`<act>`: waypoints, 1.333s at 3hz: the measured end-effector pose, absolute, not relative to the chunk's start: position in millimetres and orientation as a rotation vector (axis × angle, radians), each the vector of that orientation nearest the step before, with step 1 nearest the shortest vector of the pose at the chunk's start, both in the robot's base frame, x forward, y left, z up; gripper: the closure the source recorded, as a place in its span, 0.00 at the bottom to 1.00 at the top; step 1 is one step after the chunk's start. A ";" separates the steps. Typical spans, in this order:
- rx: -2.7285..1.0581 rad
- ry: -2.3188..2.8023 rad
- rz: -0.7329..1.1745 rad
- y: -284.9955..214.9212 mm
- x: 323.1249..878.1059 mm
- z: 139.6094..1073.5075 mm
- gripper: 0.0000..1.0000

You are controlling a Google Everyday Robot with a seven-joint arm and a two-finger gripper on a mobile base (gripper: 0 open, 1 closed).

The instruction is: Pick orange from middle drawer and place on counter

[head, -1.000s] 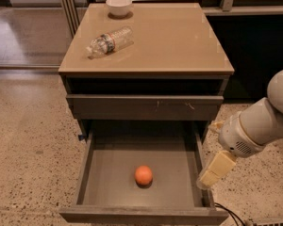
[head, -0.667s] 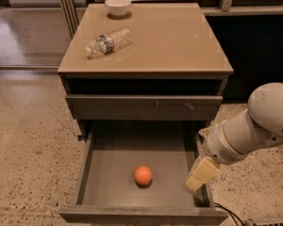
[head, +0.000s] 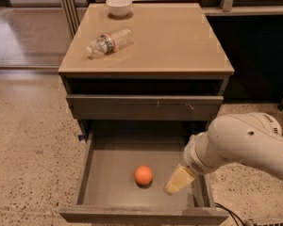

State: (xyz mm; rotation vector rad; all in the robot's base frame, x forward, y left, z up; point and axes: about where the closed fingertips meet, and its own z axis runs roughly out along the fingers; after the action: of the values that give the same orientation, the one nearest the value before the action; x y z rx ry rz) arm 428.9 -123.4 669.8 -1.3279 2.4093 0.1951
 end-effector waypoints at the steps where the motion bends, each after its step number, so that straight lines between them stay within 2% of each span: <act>1: -1.245 2.448 0.194 -123.5 431.8 669.3 0.00; 4: -1.266 2.429 0.151 -103.4 438.2 634.1 0.00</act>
Offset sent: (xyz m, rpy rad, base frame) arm 0.0034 -0.0002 -0.0011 0.0075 0.0025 -0.0599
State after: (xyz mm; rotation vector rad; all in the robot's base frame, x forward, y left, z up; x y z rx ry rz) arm 438.2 -103.4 634.1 -1.2658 2.4289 0.1506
